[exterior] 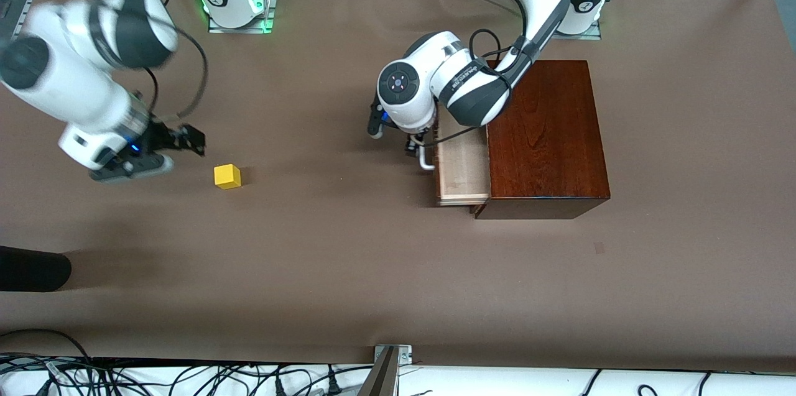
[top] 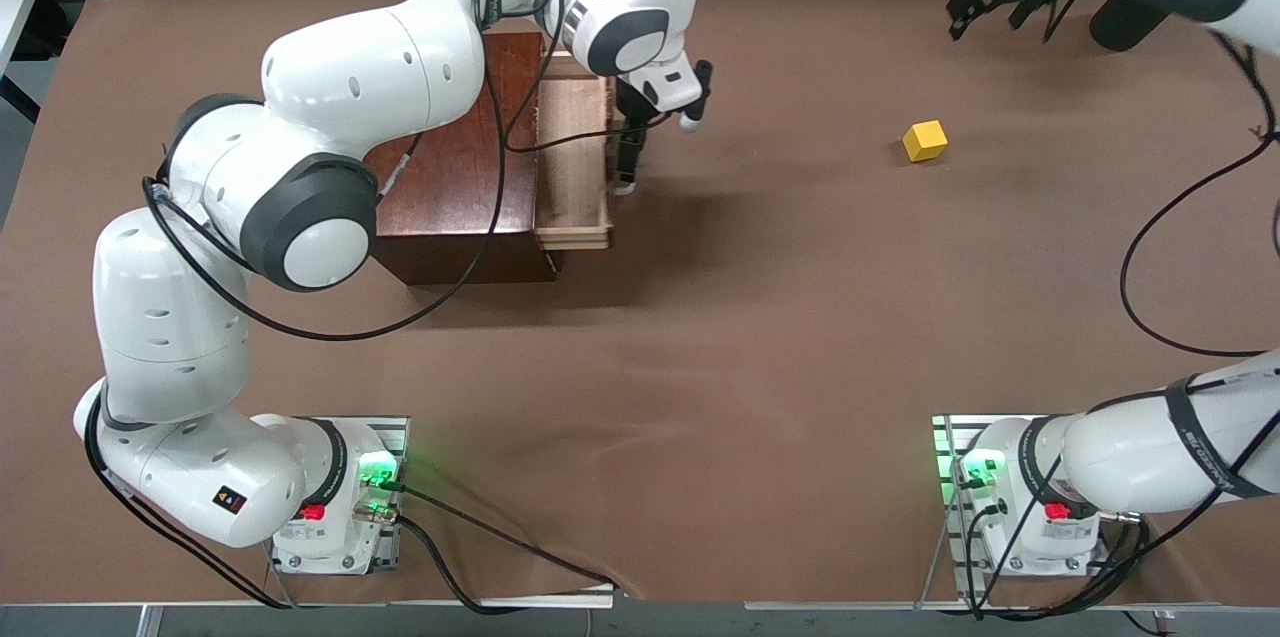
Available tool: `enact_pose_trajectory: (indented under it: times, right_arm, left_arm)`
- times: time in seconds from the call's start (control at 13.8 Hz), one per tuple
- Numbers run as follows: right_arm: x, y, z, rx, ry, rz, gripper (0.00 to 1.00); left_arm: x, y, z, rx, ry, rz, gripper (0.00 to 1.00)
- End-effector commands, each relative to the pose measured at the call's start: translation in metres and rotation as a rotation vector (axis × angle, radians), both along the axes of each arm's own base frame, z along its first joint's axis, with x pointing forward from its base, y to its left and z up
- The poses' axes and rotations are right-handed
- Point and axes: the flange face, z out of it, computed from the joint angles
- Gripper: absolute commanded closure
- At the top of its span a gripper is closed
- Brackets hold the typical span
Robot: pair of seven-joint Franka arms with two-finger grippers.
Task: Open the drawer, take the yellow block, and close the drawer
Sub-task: 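Place the cube on the table while the left gripper pushes the drawer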
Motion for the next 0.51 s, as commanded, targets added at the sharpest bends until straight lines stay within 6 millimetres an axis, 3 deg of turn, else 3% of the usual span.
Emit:
enact_pose_trajectory:
  times: [0.0, 0.22, 0.44]
  right_arm:
    - [-0.009, -0.001, 0.050, 0.088, 0.065, -0.023, 0.00]
    - [-0.016, 0.000, 0.078, 0.101, 0.062, -0.025, 0.00]
    - [-0.019, -0.006, 0.091, 0.075, 0.033, -0.017, 0.00]
  left_arm:
    - [0.014, 0.050, 0.005, 0.126, 0.051, 0.040, 0.00]
    - [0.023, 0.071, 0.014, 0.167, 0.057, 0.066, 0.00]
    - [0.025, 0.081, 0.019, 0.218, 0.050, 0.060, 0.00]
